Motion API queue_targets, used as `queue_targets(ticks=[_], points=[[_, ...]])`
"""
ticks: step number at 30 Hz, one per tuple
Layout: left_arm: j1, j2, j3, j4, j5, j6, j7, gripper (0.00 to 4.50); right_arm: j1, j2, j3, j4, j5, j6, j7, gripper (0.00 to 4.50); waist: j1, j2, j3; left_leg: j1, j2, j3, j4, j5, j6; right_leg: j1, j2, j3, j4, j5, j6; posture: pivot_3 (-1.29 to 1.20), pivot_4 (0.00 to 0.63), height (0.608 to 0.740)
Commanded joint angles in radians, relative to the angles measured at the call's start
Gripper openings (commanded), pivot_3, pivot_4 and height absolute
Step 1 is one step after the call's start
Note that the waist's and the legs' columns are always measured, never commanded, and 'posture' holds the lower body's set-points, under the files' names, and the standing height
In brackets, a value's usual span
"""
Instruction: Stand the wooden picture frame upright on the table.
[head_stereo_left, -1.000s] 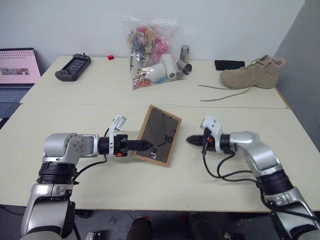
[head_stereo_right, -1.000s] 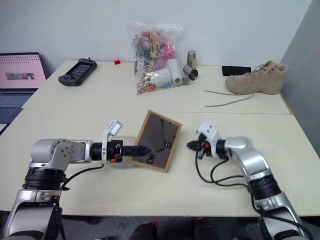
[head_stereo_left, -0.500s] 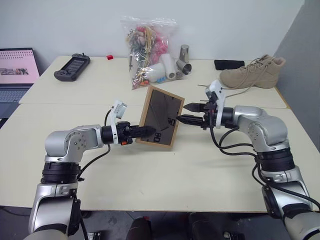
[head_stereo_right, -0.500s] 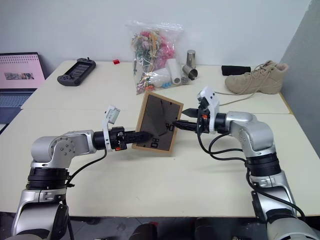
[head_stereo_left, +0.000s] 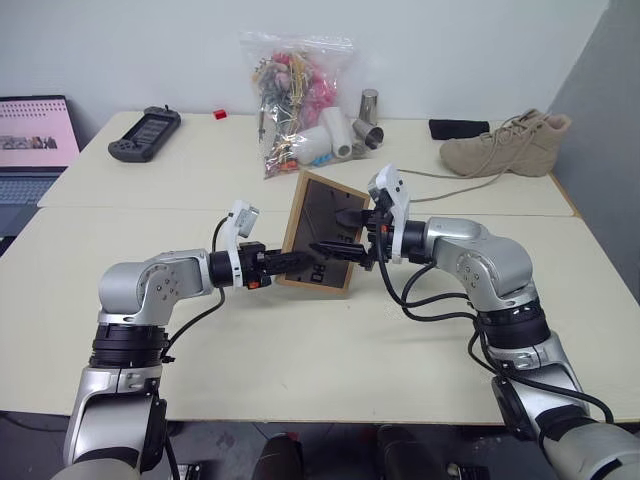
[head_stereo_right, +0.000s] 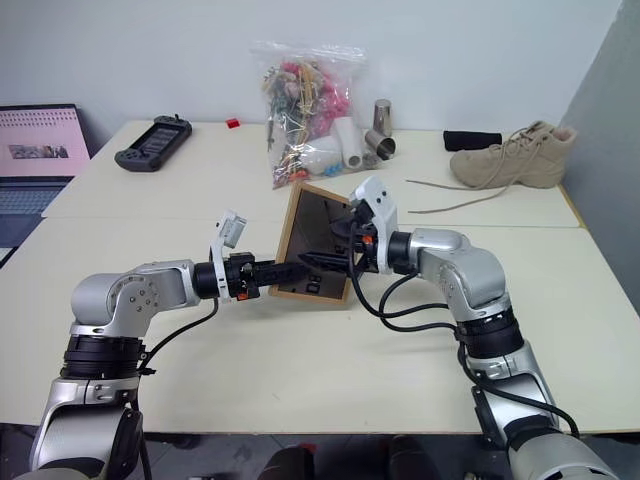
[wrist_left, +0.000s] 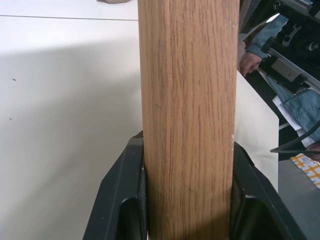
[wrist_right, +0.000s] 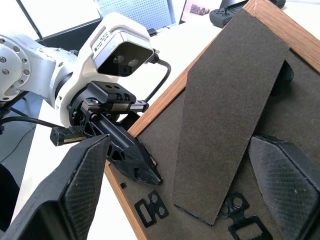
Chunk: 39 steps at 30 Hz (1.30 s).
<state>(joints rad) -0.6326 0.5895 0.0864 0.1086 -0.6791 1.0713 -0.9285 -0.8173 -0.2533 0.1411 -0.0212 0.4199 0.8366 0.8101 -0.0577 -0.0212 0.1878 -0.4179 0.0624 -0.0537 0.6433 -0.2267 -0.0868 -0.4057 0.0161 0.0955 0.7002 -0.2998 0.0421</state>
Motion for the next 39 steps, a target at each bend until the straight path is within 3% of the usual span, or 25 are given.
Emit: queue_targets(ticks=[1,6,13,18,24,28,31,39], points=[[-0.03,-0.006,0.014,-0.038,-0.019,-0.039,-0.018,1.3,-0.01,0.006,0.009,-0.117,0.099,0.046,0.061,4.48,0.0,0.0,0.0,0.0,0.0,0.0,0.0,0.0,0.0,0.0,0.0,0.0,0.0,0.0,0.0,0.0,0.15,0.74],[-0.016,0.006,0.027,-0.033,-0.021,-0.041,-0.019,1.3,0.009,-0.091,-0.021,-0.181,0.197,0.146,0.152,4.48,0.001,0.0,0.0,0.0,0.0,0.0,0.0,0.0,0.0,0.0,0.0,0.0,0.0,0.0,0.0,0.0,0.15,0.74],[0.0,0.006,0.03,-0.047,-0.018,-0.045,-0.009,1.3,0.033,-0.156,-0.02,-0.149,0.178,0.121,0.157,4.48,-0.001,0.0,0.0,0.0,0.0,0.0,0.0,0.0,0.0,0.0,0.0,0.0,-0.001,0.0,0.0,0.0,0.15,0.74],[0.0,0.01,0.051,-0.056,-0.048,0.001,0.003,1.3,0.072,-0.2,-0.026,-0.102,0.096,0.028,0.12,4.48,0.0,0.0,0.0,0.0,0.0,0.0,0.0,0.0,0.0,0.0,0.0,0.0,-0.001,0.0,0.0,0.0,0.15,0.74],[0.011,0.002,0.152,-0.077,-0.167,0.159,0.06,1.3,0.221,-0.399,-0.045,-0.095,0.001,-0.152,0.204,4.48,0.007,0.0,0.0,-0.002,-0.001,0.0,0.0,0.0,0.0,0.0,0.0,0.0,-0.003,0.0,0.0,0.0,0.15,0.74],[0.006,-0.032,0.254,-0.057,-0.26,0.366,0.154,1.3,0.323,-0.45,-0.017,0.028,-0.223,-0.684,0.177,4.48,0.004,-0.001,0.0,-0.002,0.0,0.0,0.0,0.0,0.0,0.0,0.0,0.0,-0.003,0.0,0.0,0.0,0.15,0.74],[-0.009,-0.067,0.332,0.0,-0.336,0.521,0.247,1.3,0.285,-0.441,0.039,0.233,-0.498,-1.259,-0.031,4.48,-0.005,-0.001,0.0,-0.001,0.0,0.0,0.0,0.0,0.0,0.0,0.0,0.0,-0.003,-0.002,0.004,0.0,0.15,0.74],[0.128,-0.168,0.382,0.016,-0.771,0.543,0.613,1.3,0.101,-0.373,0.12,0.616,-0.948,-1.859,-0.509,4.48,-0.026,-0.001,0.0,0.002,0.0,0.001,0.001,0.002,-0.003,0.0,-0.001,0.002,0.001,0.0,0.001,0.0,0.15,0.74]])
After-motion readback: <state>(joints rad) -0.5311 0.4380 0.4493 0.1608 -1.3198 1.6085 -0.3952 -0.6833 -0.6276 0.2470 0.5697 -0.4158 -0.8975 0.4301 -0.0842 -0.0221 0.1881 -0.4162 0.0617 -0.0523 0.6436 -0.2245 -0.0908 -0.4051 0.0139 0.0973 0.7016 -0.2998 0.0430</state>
